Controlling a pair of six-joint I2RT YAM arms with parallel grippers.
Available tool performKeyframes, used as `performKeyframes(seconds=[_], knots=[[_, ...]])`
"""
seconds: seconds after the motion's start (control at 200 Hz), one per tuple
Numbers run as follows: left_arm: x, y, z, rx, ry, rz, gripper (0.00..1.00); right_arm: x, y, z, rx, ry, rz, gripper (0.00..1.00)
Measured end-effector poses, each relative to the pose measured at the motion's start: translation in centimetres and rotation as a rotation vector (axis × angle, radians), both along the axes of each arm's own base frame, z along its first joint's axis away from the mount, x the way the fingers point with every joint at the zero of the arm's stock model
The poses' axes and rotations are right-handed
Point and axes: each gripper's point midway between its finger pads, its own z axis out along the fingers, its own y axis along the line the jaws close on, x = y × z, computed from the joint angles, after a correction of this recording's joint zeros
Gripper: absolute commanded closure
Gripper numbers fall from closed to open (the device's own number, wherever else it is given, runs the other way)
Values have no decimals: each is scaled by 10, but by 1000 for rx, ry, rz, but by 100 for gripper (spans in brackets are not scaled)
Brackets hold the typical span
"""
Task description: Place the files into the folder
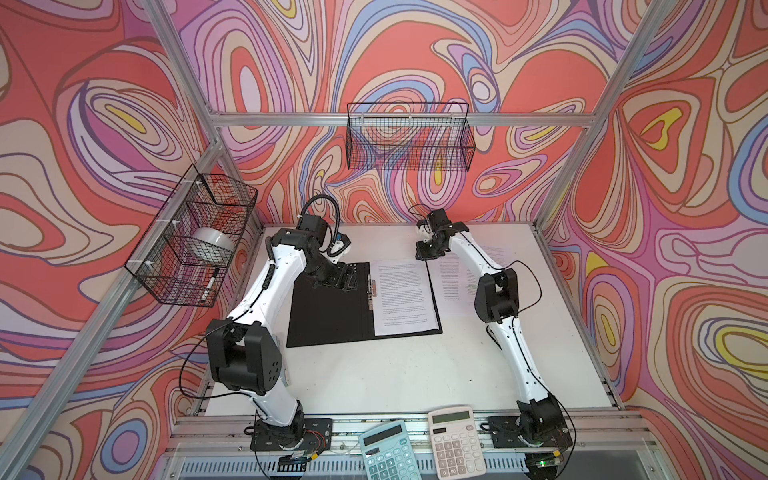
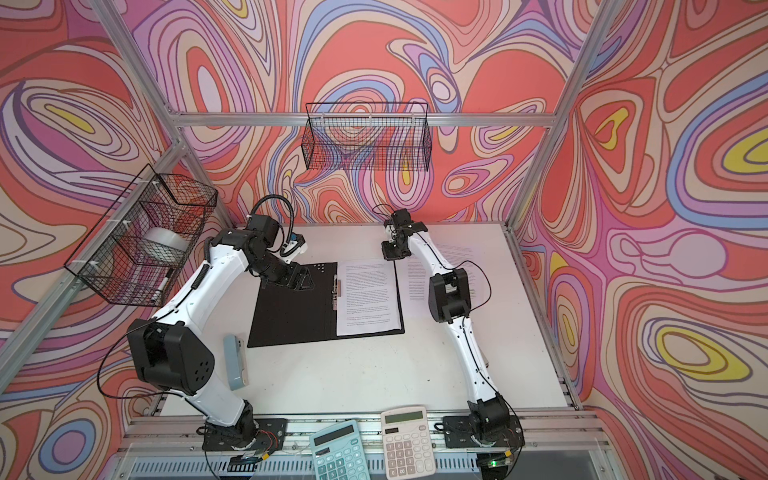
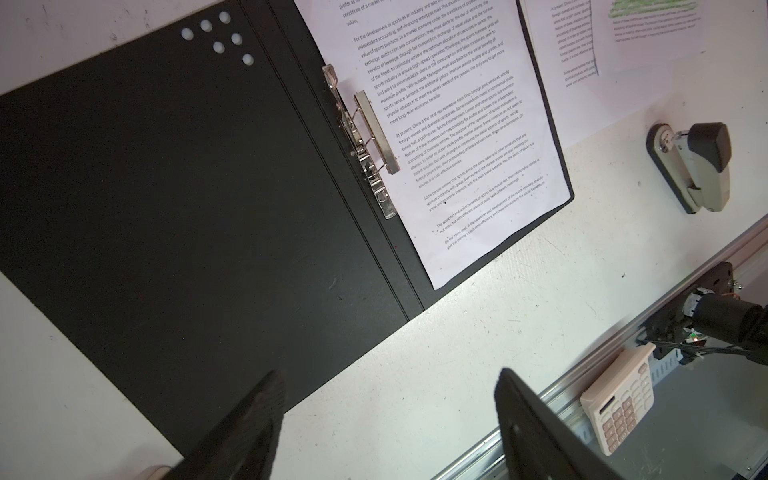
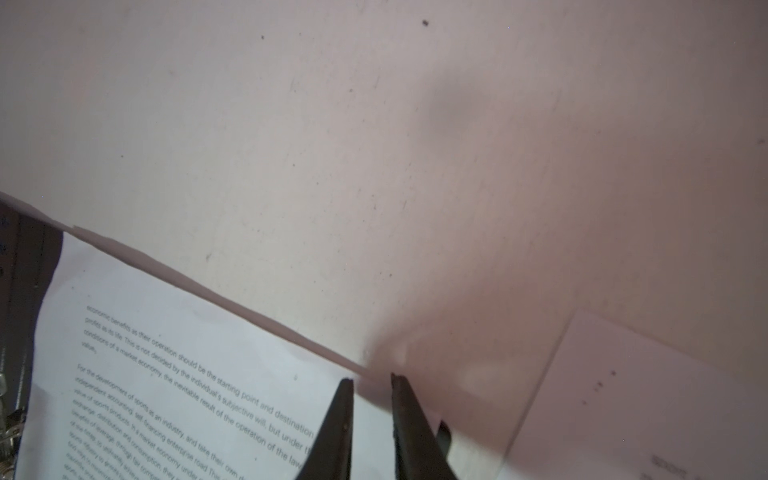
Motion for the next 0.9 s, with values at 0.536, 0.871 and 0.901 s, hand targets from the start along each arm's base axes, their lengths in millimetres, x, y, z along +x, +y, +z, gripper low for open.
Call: performKeyframes(seconds=[0.536,0.871,0.901], knots=[[-2,2,7,3,-21,14,20,-31,-7,94,48,-44,-63,64],[-1,2,8,3,-23,26,20,-150,-30,80,10,161,-160,72],[-1,2,8,0,-22,27,20,-161,-30,72,0,187,-162,73]])
